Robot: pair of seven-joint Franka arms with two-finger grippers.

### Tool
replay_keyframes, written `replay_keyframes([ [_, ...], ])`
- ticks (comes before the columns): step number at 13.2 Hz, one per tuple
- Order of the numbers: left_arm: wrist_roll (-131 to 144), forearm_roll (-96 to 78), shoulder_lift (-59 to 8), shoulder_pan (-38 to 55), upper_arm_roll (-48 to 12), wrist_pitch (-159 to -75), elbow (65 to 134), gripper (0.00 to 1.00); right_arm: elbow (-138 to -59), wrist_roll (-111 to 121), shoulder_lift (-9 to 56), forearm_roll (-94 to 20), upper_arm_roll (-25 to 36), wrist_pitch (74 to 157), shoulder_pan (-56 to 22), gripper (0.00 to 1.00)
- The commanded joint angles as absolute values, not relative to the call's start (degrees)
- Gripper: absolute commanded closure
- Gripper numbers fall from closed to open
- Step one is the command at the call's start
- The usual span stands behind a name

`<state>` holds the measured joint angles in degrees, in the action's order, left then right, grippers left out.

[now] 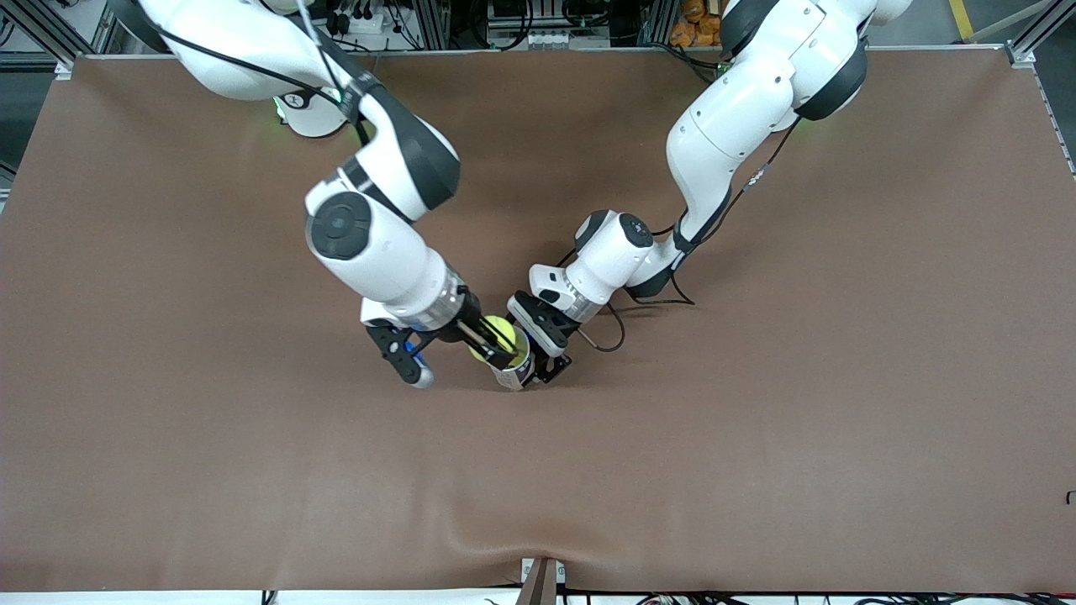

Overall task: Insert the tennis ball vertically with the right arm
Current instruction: 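Carry the second ball over the tube with the right gripper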

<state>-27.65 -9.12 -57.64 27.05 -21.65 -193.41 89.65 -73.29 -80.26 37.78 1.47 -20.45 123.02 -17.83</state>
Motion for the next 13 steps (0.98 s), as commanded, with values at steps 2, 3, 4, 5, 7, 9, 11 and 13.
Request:
replay_keyframes([
  [2,-27.7,-9.8,-57.0,27.2,-21.8,-194.3,90.3,0.19,-71.4,-81.5,39.4,2.5,-17.1,122.5,-20.9,0.6],
  [3,-27.7,-9.8,-57.0,27.2,-21.8,-194.2,90.3,0.19,-71.4,-81.5,39.5,2.5,-17.1,123.0,-20.9,0.58],
  [4,-27.7,-9.8,-57.0,27.2,-21.8,-194.2,90.3,0.19,-71.5,-81.5,39.5,2.5,-17.1,123.6,-21.0,0.54],
  [5,-27.7,-9.8,-57.0,27.2,-21.8,-194.2,90.3,0.19,-71.5,-81.5,39.8,2.5,-17.1,123.7,-21.1,0.41],
  [7,-27.7,-9.8,-57.0,27.2,-21.8,-194.3,90.3,0.19,-71.5,-81.6,39.8,2.5,-17.1,123.7,-21.4,0.0],
  [9,-27.7,-9.8,-57.0,27.2,-21.8,-194.5,90.3,0.19,-71.4,-81.6,39.8,2.5,-17.1,123.7,-21.5,0.0],
  [11,-27.7,-9.8,-57.0,27.2,-21.8,-194.7,90.4,0.19,-71.4,-81.6,39.8,2.5,-17.1,123.7,-21.4,0.0],
  [13,-27.7,-9.8,-57.0,27.2,-21.8,-194.7,90.3,0.19,-71.4,-81.4,39.4,2.5,-17.1,123.6,-20.8,0.0],
])
